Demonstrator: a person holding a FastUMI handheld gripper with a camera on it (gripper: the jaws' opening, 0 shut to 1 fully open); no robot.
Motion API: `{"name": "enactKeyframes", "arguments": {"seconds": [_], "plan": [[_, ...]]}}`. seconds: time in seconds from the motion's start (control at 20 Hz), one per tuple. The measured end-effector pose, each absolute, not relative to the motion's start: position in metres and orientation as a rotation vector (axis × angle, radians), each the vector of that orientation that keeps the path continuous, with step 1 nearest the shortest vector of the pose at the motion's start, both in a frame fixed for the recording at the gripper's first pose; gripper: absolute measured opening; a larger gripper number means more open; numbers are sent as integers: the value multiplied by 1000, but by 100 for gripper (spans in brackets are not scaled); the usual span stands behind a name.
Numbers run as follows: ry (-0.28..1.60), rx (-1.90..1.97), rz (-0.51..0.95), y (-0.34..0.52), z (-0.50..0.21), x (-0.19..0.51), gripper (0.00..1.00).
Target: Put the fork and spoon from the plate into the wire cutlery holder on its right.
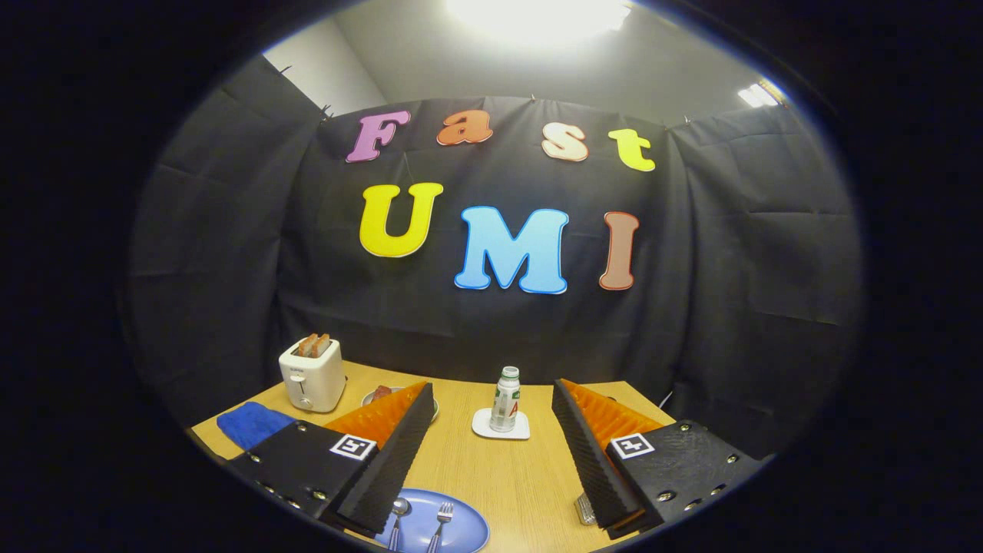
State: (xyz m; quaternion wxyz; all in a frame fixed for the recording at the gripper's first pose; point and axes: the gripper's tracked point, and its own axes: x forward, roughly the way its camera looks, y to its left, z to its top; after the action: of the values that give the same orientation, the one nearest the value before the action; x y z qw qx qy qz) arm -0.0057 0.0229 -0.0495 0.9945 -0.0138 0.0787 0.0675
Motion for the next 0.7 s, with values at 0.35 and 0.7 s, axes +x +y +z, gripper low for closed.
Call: {"name": "enactKeyframes", "arguments": {"seconds": [0.35,0.7], "plan": [[363,-56,214,47,-111,-17,95],[590,-115,295,67,-171,-40,96]]}}
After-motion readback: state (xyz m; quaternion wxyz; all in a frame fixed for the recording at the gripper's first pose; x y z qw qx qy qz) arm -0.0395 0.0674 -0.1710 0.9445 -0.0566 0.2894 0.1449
